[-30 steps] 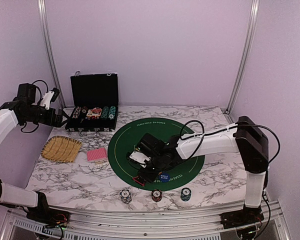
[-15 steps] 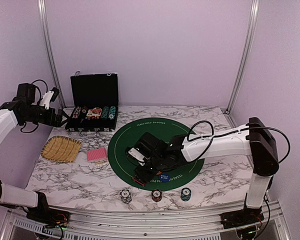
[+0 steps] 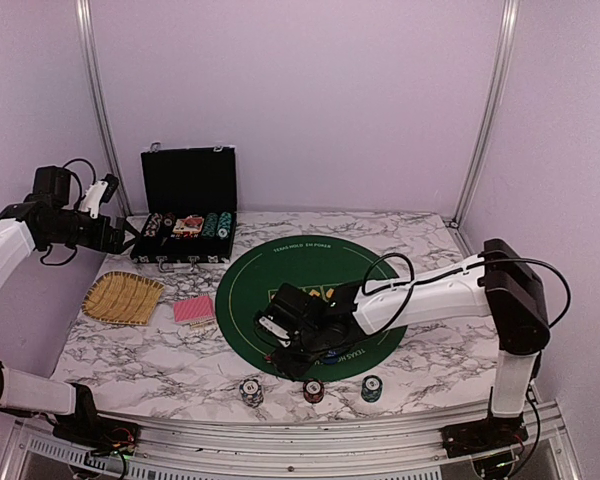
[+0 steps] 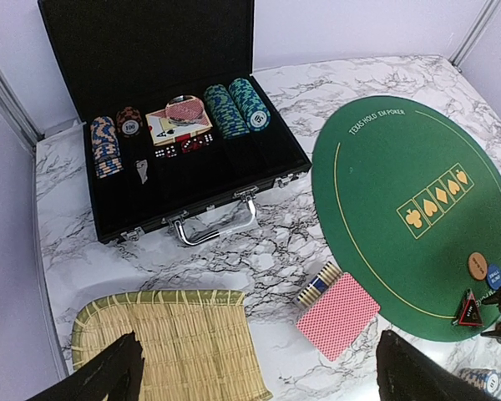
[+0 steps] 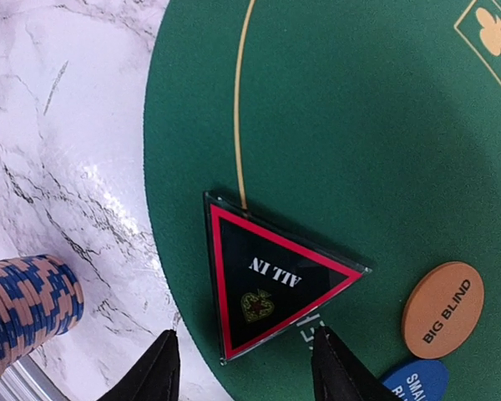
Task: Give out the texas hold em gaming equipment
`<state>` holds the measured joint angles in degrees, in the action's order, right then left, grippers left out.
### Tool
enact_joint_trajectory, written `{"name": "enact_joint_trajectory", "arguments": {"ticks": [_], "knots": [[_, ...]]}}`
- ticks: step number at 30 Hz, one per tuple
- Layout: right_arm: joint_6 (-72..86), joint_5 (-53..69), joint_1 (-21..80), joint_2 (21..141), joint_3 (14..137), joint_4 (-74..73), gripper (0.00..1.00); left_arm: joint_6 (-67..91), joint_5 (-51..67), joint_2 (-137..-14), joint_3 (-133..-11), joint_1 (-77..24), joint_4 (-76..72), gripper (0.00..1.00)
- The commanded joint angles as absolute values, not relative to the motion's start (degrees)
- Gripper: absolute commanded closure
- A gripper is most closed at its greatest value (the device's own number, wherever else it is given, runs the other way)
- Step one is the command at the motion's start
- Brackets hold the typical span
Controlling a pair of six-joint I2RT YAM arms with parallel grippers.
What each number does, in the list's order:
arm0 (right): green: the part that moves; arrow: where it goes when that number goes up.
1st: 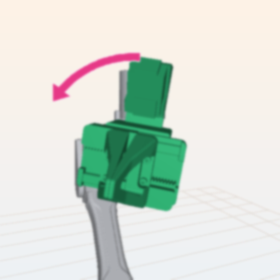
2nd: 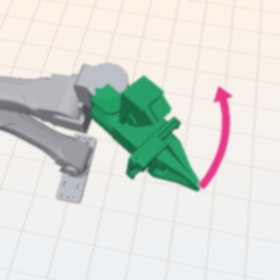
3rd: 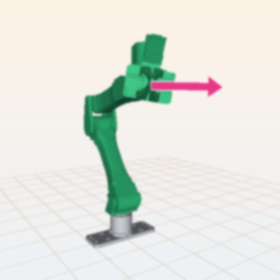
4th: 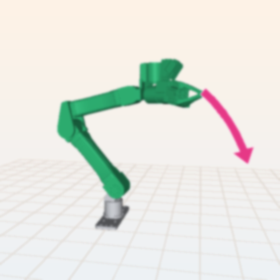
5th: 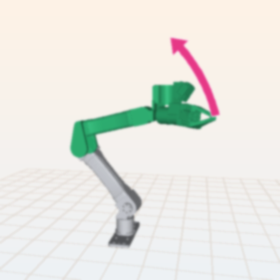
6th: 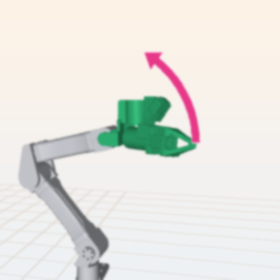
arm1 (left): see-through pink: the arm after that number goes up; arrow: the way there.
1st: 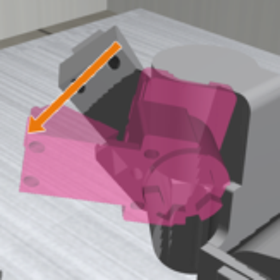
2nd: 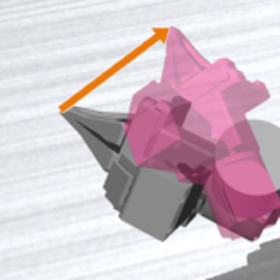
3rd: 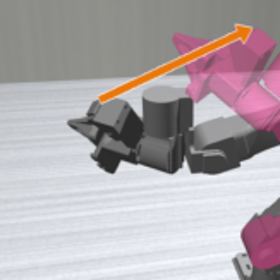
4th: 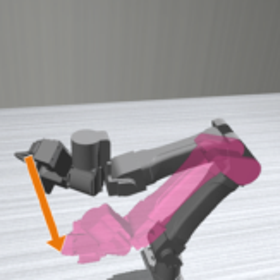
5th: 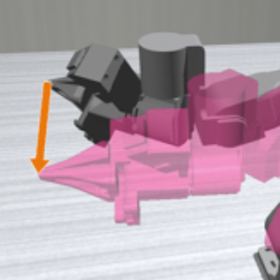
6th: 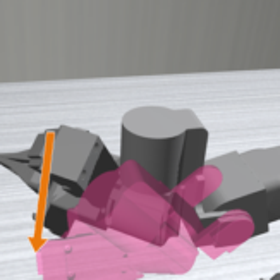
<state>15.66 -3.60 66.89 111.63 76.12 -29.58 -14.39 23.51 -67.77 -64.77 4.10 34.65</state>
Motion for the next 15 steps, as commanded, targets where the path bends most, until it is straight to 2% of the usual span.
{"name": "enact_joint_trajectory", "arguments": {"ticks": [1,15], "knots": [[17.18,-4.16,67.05,113.22,75.38,-30.47,0.49,-14.8,24.79,-67.04,-66.77,4.38,35.73,0.01],[19.59,-6.9,67.06,118.27,78.71,-28.32,0.65,-14.79,24.88,-66.45,-67.1,4.35,36.02,0.01]]}}
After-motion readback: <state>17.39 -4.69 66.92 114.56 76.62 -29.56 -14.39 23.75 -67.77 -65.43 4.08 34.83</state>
